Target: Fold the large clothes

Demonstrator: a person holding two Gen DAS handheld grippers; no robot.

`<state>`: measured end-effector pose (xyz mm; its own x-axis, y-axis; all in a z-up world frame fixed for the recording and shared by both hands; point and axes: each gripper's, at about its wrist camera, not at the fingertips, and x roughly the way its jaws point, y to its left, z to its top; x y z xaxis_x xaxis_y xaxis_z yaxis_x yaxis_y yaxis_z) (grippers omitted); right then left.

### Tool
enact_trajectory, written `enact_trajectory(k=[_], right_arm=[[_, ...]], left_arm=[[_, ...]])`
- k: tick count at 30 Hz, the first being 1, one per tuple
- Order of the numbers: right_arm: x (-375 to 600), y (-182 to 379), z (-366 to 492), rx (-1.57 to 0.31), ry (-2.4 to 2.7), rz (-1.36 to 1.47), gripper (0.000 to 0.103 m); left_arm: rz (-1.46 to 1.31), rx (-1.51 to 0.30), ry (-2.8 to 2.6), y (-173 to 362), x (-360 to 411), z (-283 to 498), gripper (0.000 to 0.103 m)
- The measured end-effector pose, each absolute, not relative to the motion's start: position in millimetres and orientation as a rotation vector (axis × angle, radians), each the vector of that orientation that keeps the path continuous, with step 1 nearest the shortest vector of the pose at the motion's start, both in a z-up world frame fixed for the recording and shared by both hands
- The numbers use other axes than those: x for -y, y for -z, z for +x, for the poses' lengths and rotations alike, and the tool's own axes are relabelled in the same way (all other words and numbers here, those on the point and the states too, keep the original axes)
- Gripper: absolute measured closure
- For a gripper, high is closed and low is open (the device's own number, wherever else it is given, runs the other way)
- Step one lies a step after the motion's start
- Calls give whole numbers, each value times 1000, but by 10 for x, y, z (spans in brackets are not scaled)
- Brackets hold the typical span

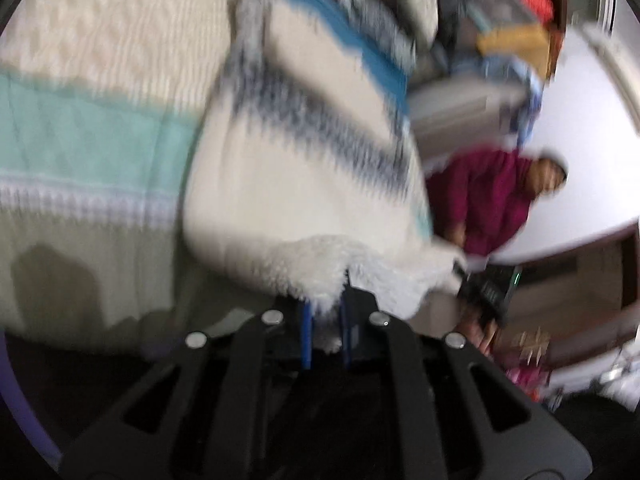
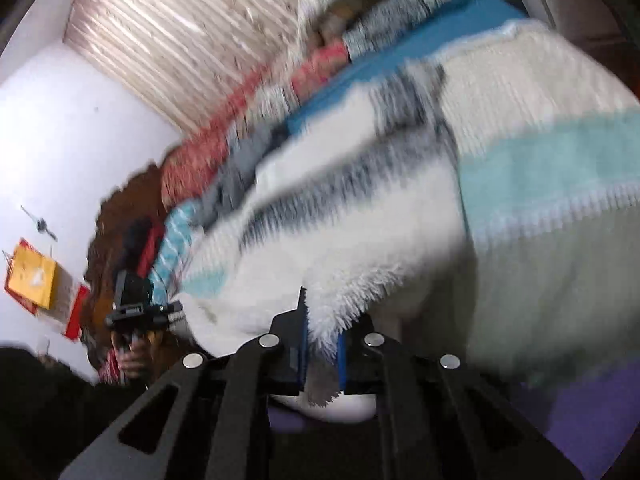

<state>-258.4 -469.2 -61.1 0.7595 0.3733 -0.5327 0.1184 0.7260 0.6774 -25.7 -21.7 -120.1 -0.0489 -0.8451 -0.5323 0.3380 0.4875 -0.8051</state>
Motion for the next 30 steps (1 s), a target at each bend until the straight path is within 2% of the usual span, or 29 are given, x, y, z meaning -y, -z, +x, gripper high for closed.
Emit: enact_trajectory(k=[2,4,6,8,11,12,14,16,17,18,19,26,27,28,29,30], right_arm=[[4969,596,-2162,-679,-66,815,86],[5172,702,-1825,-670,32,868,77],[5345,887,-1544,-697,126,930,74],[5514,1116,-1554,-626,79,1180,72],[5601,1163,-1819,-459,57,1304,50],[5605,1115,-1953,-416,76,1295,39],[5630,991,-2062,-409,91,1255,37],[5452,711,-2130,-462,123,1041,36],[5339,598,-2139,-503,145,924,36],[5172,514,-2123,-545,159,804,36],[5043,496,-2100,-580,162,734,36],[4984,592,-1751,-728,269,476,36],[5032,643,-1588,-769,268,446,36],[5082,751,-1432,-825,284,414,44],[5110,839,-1295,-877,274,405,65],[5163,896,-1216,-895,264,440,94]], left_arm=[[-560,-1274,900,1181,340,113,88],[-550,-1274,760,1255,492,372,72],[-493,-1289,594,1374,559,633,71],[-516,-1332,533,1506,591,743,71],[-555,-1347,511,1593,479,794,71],[-540,-1341,501,1608,406,797,71],[-539,-1319,525,1561,317,741,71],[-513,-1272,568,1392,259,662,68],[-466,-1229,590,1280,264,604,62],[-429,-1199,601,1190,302,543,46],[-382,-1159,610,1105,354,504,36],[-48,-1110,699,1096,1202,525,35],[-11,-1102,688,1157,1307,549,49],[18,-1111,679,1221,1368,563,100],[37,-1147,665,1284,1409,582,101],[-11,-1166,643,1302,1346,603,102]])
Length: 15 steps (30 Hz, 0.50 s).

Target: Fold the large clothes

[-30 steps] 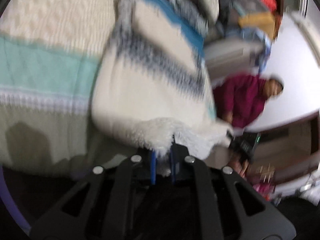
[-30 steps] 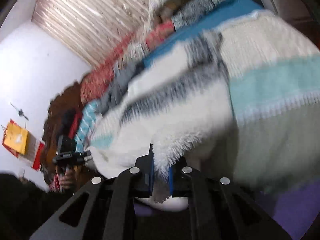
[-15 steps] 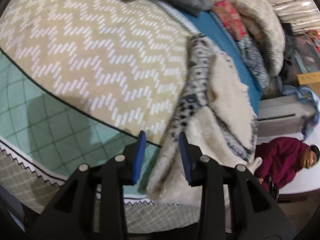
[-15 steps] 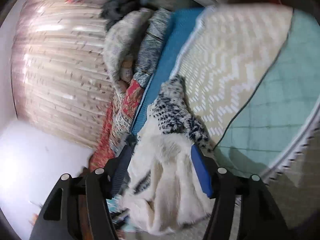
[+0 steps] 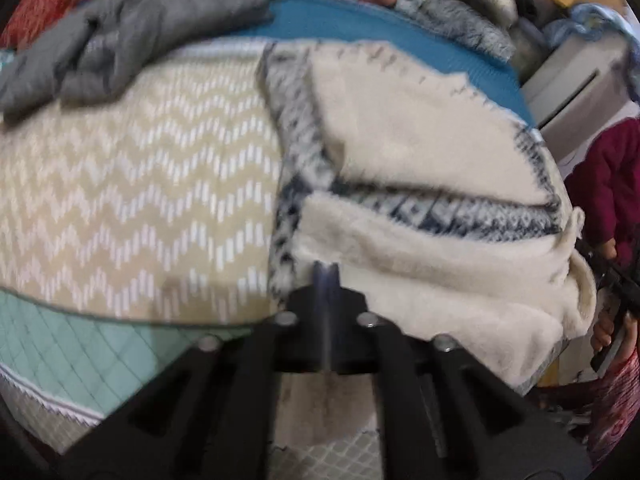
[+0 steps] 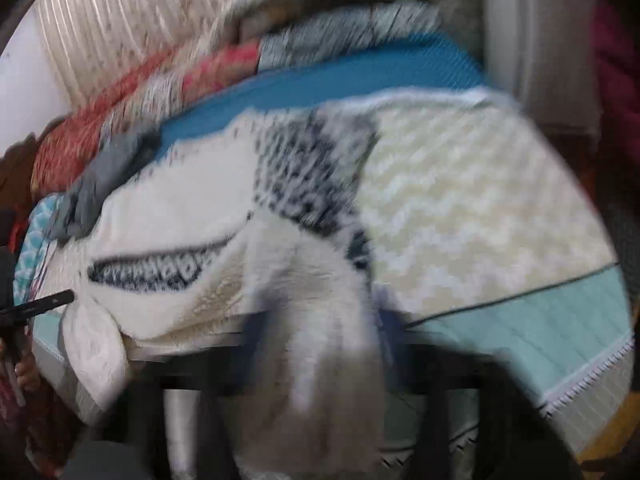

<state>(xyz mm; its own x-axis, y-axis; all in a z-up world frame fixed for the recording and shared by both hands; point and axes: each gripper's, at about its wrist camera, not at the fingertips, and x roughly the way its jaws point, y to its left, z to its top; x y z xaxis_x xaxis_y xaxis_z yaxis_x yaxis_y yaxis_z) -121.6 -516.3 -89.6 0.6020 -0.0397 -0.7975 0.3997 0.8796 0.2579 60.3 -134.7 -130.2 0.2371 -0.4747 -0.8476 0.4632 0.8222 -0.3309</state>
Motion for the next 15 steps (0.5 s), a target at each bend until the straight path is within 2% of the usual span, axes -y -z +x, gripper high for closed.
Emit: enact_trajectory(k=[4,8,9,11,12,13,14,15], right_arm=[[5810,975,-1656,-670,523,813,94],[5742,1026,-1865,-656,544,809,92],[5651,1005,-1890,-676,511,784,91],[5431,923,-1986,-651,450,756,88],[5316,860,-2003,-642,423,729,81],[5144,777,-1982,-647,392,655,67],[5027,718,-1928,-659,377,591,58],[4834,642,-1848,-676,358,495,43]], left_arm=[[-173,-1140,538,1258,907,701,102],[-180,-1185,511,1304,805,748,102],[-178,-1173,518,1271,811,721,99],[-168,-1165,543,1238,837,693,87],[-160,-1165,555,1229,862,680,80],[-156,-1163,556,1231,911,661,79],[-157,-1160,559,1230,922,660,79],[-158,-1159,564,1233,926,657,78]])
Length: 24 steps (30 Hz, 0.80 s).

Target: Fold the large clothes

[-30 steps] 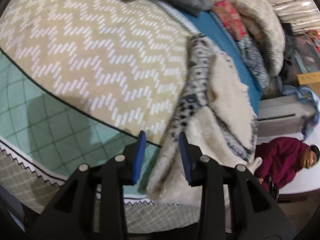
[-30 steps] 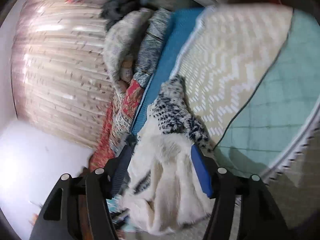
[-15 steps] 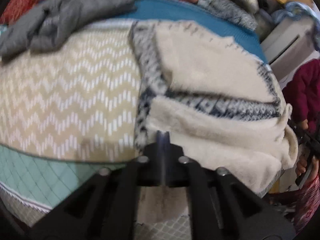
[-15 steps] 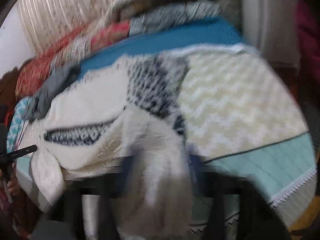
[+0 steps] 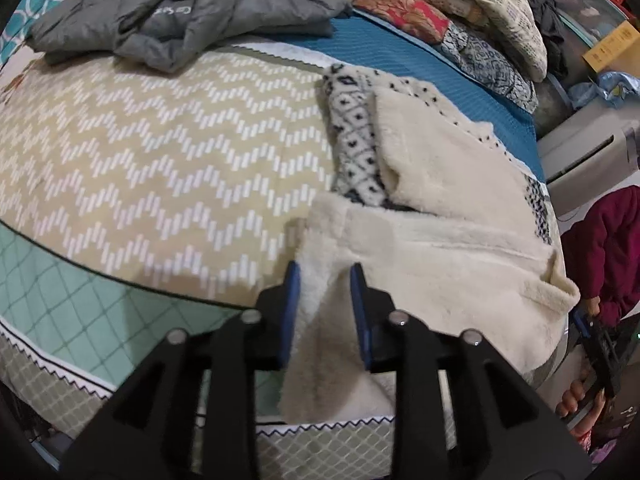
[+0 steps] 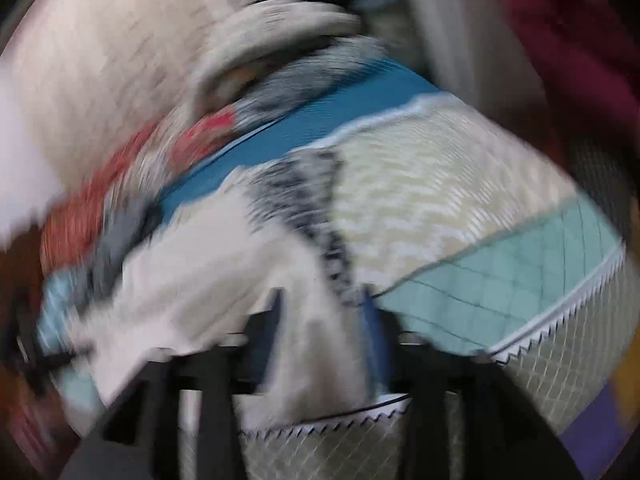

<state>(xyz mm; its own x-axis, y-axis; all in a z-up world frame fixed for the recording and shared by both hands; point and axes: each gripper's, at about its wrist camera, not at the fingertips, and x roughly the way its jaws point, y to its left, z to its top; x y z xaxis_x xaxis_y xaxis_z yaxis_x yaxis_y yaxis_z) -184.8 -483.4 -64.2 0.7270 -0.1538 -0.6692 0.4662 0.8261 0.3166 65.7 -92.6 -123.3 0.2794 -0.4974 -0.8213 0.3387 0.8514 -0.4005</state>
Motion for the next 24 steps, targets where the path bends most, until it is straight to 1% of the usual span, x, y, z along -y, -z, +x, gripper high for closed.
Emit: enact_trajectory(k=[1,2,4,5,9,12,13,14,15,16,18,20,22,24], right_arm=[[4706,606,-1773,-690,341,423,32],[4628,580,-1689,-705,335,369,30],[4658,565,-1516,-740,359,320,30],[4741,575,-1406,-757,372,328,30],[4969,652,-1079,-822,352,310,30],[4861,794,-821,-904,283,251,31],[4799,862,-741,-933,272,207,43],[4776,910,-690,-949,279,172,59],[4800,973,-628,-971,320,145,94],[4897,981,-637,-956,360,186,96],[5249,847,-873,-798,477,392,98],[5585,791,-1155,-677,605,550,98],[5811,873,-1267,-696,630,655,98],[5815,840,-1323,-699,566,660,97]], left_arm=[[-159,-1164,563,1240,920,647,77],[-162,-1168,562,1252,936,646,76],[-157,-1171,561,1260,938,632,70],[-143,-1166,548,1267,938,632,69],[-106,-1161,531,1290,984,626,69],[-71,-1148,523,1320,1076,630,69],[-58,-1149,515,1343,1106,642,72],[-53,-1150,507,1358,1120,651,78],[-50,-1161,497,1389,1138,671,93],[-61,-1178,500,1411,1143,692,94],[-81,-1177,495,1402,1125,710,94],[-78,-1171,499,1393,1130,720,94],[-74,-1191,499,1416,1151,747,94],[-93,-1198,502,1409,1138,755,94]])
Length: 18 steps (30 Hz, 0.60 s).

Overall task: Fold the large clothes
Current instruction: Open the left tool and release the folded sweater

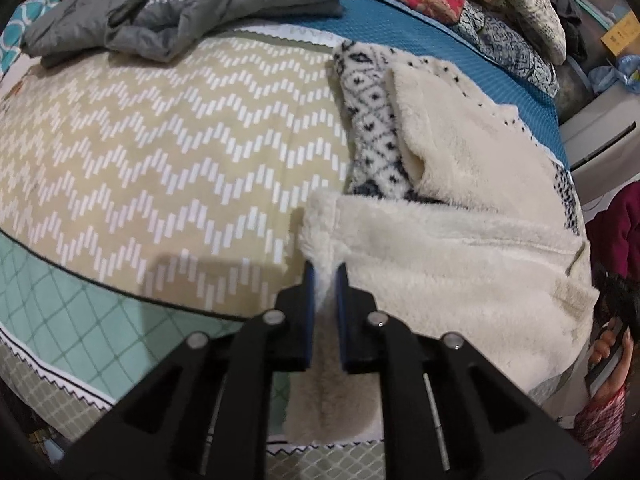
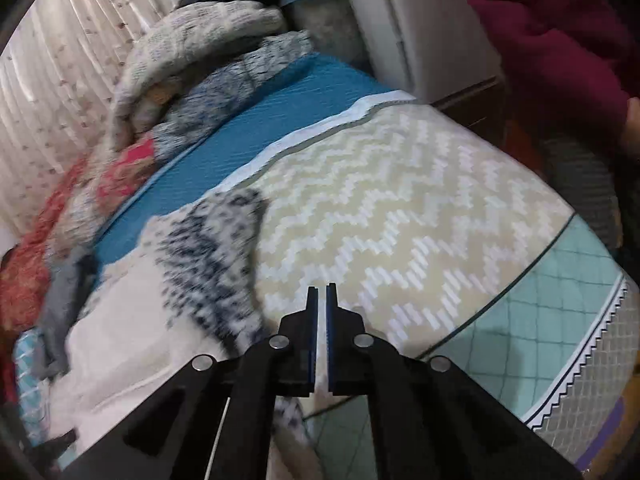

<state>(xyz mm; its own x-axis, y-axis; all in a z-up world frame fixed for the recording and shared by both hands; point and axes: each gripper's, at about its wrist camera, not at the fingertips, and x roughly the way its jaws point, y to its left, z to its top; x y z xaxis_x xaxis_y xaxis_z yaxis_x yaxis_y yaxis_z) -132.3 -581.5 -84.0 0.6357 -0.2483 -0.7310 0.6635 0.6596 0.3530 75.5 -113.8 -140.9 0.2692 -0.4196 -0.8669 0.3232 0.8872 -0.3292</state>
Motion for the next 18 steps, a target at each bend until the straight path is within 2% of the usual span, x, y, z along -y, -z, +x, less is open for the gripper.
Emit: enact_trajectory(k=[2,3,4,5,6,7,8,11,12,13,14,15,16,18], right_arm=[[5663,740,-1329,-718,546,568,93],[5520,685,-1282,-741,522,495,82],[5357,639,-1209,-767,491,418,64],[5229,608,-1160,-778,471,368,55],[5054,582,-1074,-794,448,296,38],[4907,575,-988,-811,436,234,28],[4762,600,-884,-835,434,155,28],[4573,788,-585,-932,418,59,28],[4560,857,-532,-957,403,71,38],[4571,924,-487,-995,422,52,77],[4626,958,-474,-1020,452,45,91],[4794,928,-532,-1004,490,117,94],[4988,845,-640,-962,543,202,94],[5275,713,-779,-895,636,277,94]], left_arm=[[-89,-1193,507,1392,1136,747,92],[-88,-1194,508,1389,1137,738,88],[-91,-1197,509,1389,1134,738,85],[-96,-1198,512,1386,1132,736,84],[-101,-1199,518,1379,1136,726,84],[-101,-1198,521,1372,1143,716,84],[-99,-1196,525,1361,1156,703,84],[-87,-1193,523,1351,1183,684,84],[-85,-1189,524,1349,1184,681,84],[-82,-1183,523,1347,1183,682,84],[-75,-1178,519,1350,1183,688,84],[-71,-1176,515,1354,1182,700,85],[-69,-1178,514,1366,1178,715,91],[-67,-1185,523,1401,1172,753,92]])
